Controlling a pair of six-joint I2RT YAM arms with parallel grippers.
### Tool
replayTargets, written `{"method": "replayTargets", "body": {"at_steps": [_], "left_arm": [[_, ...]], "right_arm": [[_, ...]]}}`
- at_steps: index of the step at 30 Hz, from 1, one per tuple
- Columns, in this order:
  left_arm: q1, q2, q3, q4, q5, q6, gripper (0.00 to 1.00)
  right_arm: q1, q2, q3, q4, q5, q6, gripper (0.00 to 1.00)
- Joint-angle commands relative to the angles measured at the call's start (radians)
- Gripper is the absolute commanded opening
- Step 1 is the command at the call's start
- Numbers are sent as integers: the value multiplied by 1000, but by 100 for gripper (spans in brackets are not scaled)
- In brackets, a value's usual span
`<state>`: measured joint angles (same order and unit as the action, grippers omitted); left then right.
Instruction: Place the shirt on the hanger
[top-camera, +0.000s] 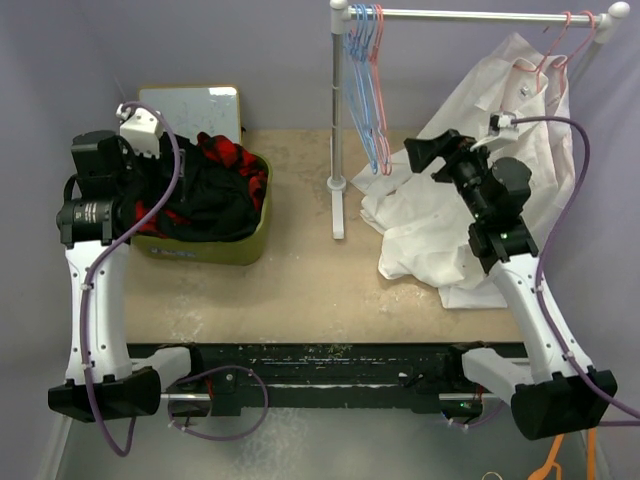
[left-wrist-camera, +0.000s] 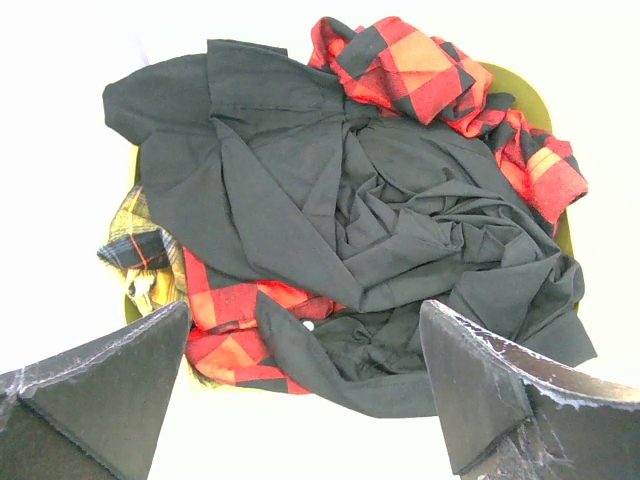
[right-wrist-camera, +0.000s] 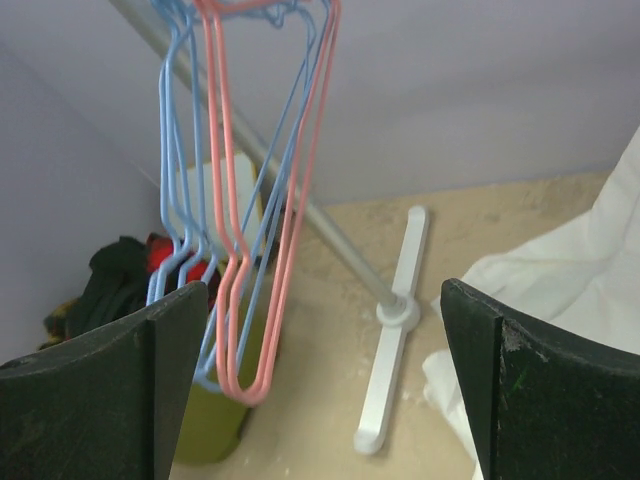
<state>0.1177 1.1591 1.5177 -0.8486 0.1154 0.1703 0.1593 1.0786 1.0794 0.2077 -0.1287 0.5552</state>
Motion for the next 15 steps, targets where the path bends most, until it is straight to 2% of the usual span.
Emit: {"method": "replayTargets", "body": {"at_steps": [1,4,7,10,15], "left_arm": [[8,-63,-47,37,2,-37,100],[19,-53,-94,13,99,-2,100],[21,-27,-124,-29,124,39,100],[20,-27,-150,-56,132,58,99],[20,-108,-240,-41,156,74,100]], "right_arm": [[6,-98,-104,-78,-71,37,100],[13,-121,-171,-182,-83,19,100],[29,-164,-255,-235,-59,18,100],[35,-226,-333,-251,28,42,100],[36,-256,-365,-336,202,93,100]]}}
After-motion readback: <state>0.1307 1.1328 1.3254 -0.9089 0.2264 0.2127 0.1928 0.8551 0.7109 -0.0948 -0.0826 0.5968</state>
